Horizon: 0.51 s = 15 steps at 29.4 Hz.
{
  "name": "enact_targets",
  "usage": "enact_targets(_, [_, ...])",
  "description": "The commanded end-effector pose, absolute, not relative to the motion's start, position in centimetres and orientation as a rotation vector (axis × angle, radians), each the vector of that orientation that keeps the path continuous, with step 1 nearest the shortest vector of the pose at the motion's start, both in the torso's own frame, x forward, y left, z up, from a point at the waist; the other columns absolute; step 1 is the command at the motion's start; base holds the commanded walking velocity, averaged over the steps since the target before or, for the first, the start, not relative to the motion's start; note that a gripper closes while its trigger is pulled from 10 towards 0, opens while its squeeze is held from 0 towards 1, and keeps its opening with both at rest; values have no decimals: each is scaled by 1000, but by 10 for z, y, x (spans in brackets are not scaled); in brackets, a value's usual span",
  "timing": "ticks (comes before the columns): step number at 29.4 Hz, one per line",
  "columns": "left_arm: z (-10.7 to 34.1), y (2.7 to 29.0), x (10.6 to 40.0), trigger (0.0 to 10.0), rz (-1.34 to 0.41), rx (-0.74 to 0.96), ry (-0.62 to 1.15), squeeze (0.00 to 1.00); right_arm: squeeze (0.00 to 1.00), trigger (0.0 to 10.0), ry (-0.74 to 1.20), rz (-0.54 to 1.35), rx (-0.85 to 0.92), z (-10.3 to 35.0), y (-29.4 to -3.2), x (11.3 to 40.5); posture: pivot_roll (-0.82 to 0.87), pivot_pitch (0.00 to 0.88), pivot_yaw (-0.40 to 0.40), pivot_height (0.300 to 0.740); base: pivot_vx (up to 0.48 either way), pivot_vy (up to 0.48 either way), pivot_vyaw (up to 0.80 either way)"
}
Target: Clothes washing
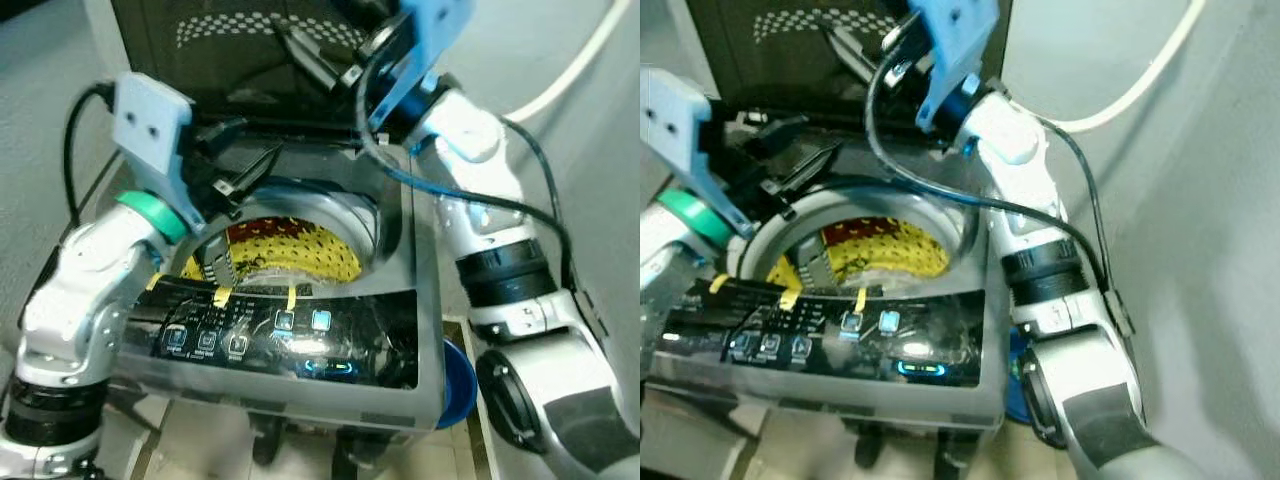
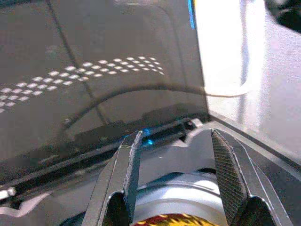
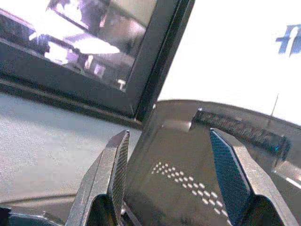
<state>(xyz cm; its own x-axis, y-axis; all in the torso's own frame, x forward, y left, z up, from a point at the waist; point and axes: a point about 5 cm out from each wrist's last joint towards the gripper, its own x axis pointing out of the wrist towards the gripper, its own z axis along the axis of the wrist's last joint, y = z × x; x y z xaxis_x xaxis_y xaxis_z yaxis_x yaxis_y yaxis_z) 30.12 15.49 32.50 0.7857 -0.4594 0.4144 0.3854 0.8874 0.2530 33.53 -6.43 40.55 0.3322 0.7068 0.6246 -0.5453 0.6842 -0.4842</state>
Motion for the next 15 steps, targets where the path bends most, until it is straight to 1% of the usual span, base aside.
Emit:
enact_targets(1, [333,169,302,10000,-348,189,-533,0,0,10000,-946,827,-172,406,-78,331,109,88,56,740,0,0,0])
enact_targets(2, [336,174,302,10000,-304,219,-553,0,0,10000,-951,826,-172,404,-85,329,109,88,56,740,0,0,0])
enact_targets(3, [336,174,302,10000,-304,219,-553,0,0,10000,-951,826,-172,404,-85,329,109,88,56,740,0,0,0])
enact_targets(4, [339,181,303,10000,-249,234,-567,0,0,10000,-939,826,-176,397,-96,327,112,92,59,740,0,0,0])
enact_targets(5, [340,184,303,10000,-223,239,-570,0,0,10000,-928,825,-179,392,-101,325,112,92,59,740,0,0,0])
enact_targets(7, [344,194,301,10000,-182,251,-572,0,0,10000,-882,819,-161,369,-118,313,113,97,66,740,0,0,0])
enact_targets(8, [344,194,301,10000,-182,251,-572,0,0,10000,-882,819,-161,369,-118,313,113,97,66,740,0,0,0])
enact_targets(10, [345,198,300,10000,-178,261,-566,0,0,10000,-822,823,-117,345,-130,297,112,99,81,740,0,0,0])
enact_targets(11, [345,198,300,10000,-178,261,-566,0,0,10000,-822,823,-117,345,-130,297,112,99,81,740,0,0,0])
enact_targets(12, [345,199,300,10000,-179,264,-560,0,0,10000,-776,833,-66,331,-135,285,97,98,98,740,0,0,0])
enact_targets(14, [345,199,300,10000,-179,264,-560,0,0,10000,-776,833,-66,331,-135,285,97,98,98,740,0,0,0])
enact_targets(15, [345,200,301,10000,-178,261,-558,0,0,10000,-761,832,-38,326,-137,282,97,98,98,740,0,0,0])
